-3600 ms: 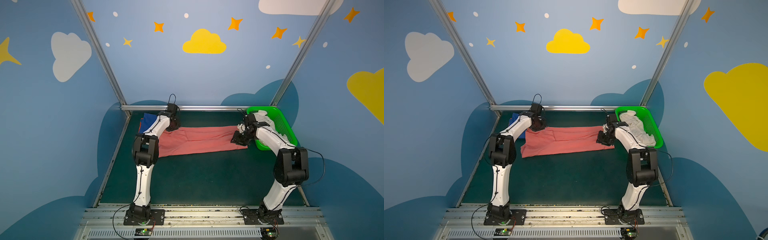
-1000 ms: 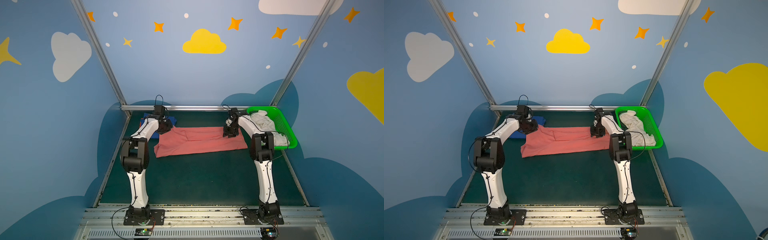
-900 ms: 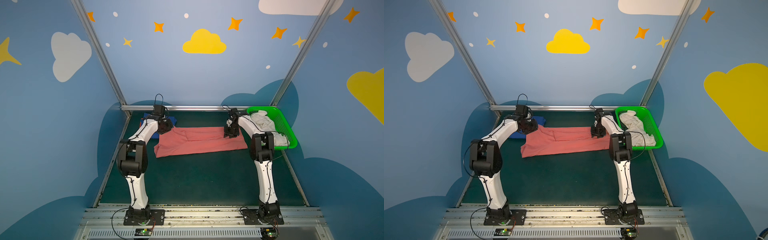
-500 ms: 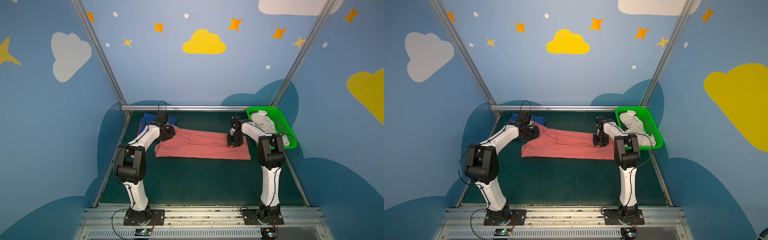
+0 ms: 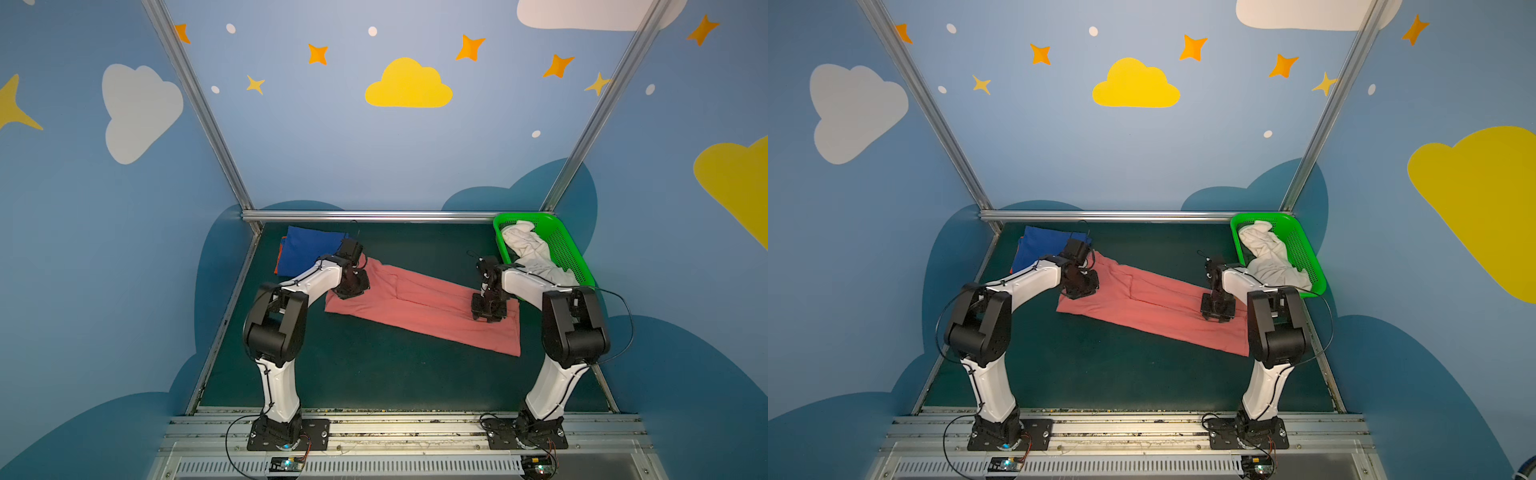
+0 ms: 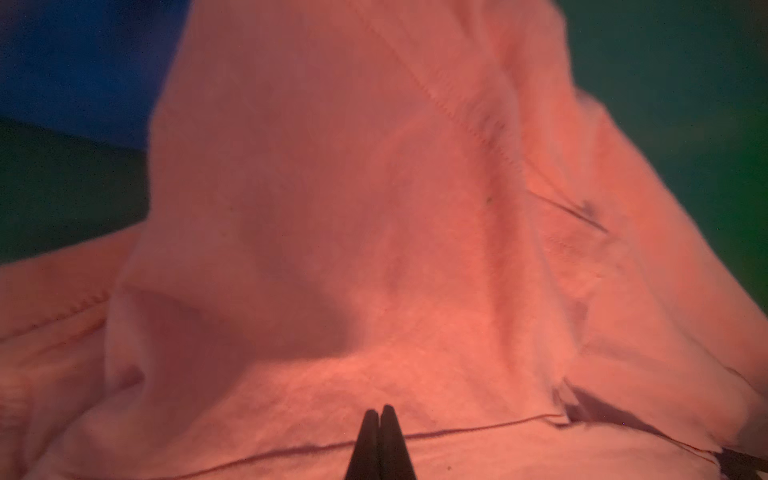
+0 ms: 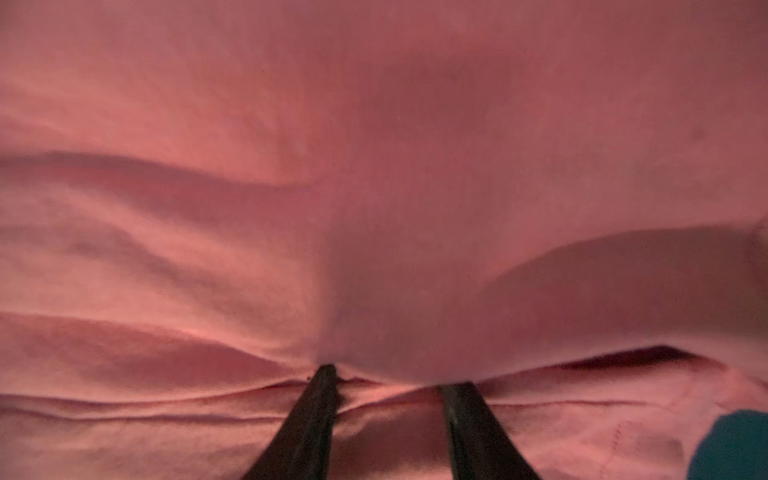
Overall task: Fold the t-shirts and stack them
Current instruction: 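Rotate the pink strip with both grippers so it points toward the robot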
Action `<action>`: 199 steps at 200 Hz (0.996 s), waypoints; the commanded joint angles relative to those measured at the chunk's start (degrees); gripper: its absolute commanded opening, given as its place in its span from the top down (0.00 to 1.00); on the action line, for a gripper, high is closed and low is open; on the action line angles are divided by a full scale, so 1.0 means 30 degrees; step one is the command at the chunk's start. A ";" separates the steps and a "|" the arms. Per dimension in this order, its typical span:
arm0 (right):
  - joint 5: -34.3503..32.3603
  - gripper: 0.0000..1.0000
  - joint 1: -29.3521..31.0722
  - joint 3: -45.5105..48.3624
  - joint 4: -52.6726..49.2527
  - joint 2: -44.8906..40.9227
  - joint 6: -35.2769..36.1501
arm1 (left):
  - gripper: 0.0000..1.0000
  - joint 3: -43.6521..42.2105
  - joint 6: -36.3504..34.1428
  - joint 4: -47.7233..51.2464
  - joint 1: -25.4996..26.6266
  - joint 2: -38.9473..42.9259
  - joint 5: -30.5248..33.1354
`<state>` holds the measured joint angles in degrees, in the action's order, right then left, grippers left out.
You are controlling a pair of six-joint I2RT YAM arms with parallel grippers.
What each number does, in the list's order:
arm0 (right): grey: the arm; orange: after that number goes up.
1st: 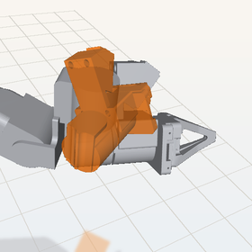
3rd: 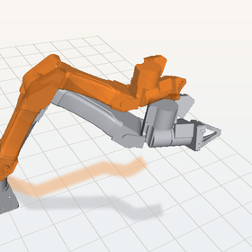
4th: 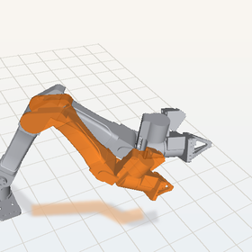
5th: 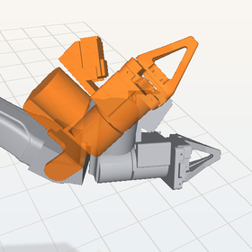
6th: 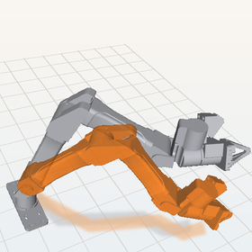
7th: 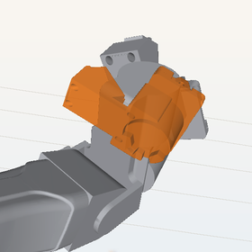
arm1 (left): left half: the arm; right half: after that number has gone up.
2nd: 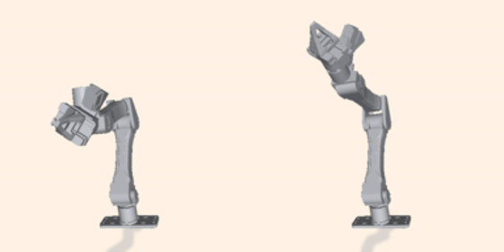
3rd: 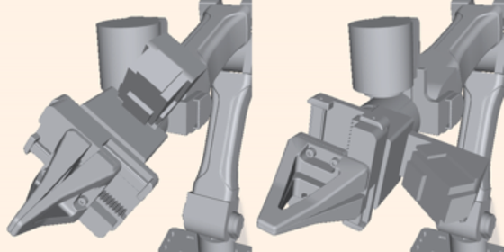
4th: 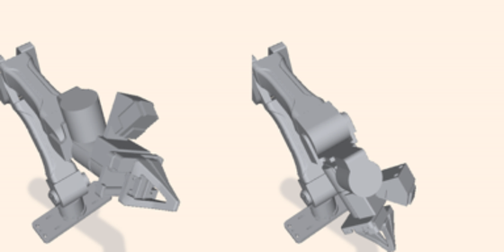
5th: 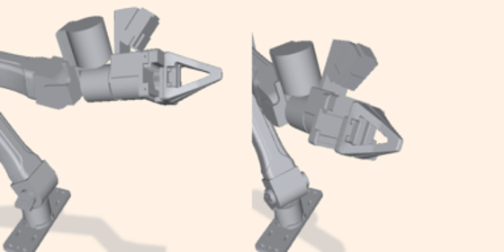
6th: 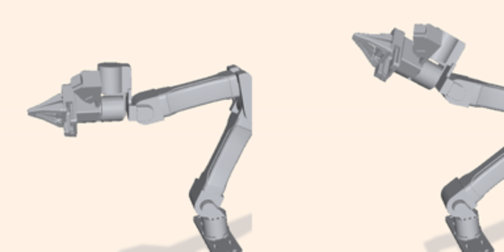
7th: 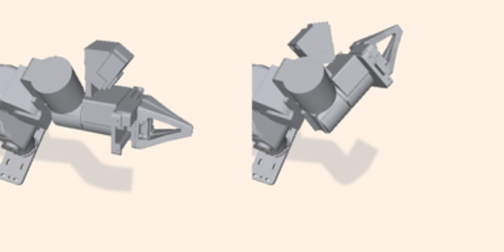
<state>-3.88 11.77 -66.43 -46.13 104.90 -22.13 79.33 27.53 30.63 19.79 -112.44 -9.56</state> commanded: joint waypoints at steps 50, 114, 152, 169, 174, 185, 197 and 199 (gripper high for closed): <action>-0.0578 0.56 -0.0829 0.3185 -0.0695 -0.2828 -0.0507 | 0.95 0.5263 0.0633 0.1781 0.1458 -0.5337 0.0503; 0.1970 0.57 0.0220 0.5038 0.0517 -0.4137 -0.1453 | 0.95 1.4764 -0.0031 0.5517 0.1571 -1.0930 0.1002; 0.3228 0.58 0.2376 0.5953 0.1407 -0.4239 -0.3088 | 0.95 2.2341 -0.0001 0.7217 0.1557 -1.4702 0.0659; 0.3990 0.58 0.3530 0.6312 0.2032 -0.4093 -0.3957 | 0.95 2.4206 0.0468 0.6846 0.1547 -1.5775 0.0310; 0.4216 0.58 0.3929 0.6379 0.2214 -0.4020 -0.4273 | 0.95 2.4403 0.0594 0.6629 0.1558 -1.5911 0.0358; 0.4754 0.58 0.4772 0.6498 0.2597 -0.3908 -0.5072 | 0.95 2.4320 0.0900 0.5905 0.1554 -1.5958 0.0559; 0.5142 0.58 0.5930 0.6522 0.3031 -0.3803 -0.5984 | 0.95 2.4186 0.1075 0.5227 0.1550 -1.5956 0.0667; 0.5170 0.58 0.6150 0.6498 0.3084 -0.3783 -0.6144 | 0.95 2.4168 0.1077 0.5140 0.1548 -1.5956 0.0653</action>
<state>3.03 24.45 -49.91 -41.45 91.18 -33.82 151.41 29.28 46.94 24.64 -158.60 -8.54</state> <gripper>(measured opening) 0.424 0.048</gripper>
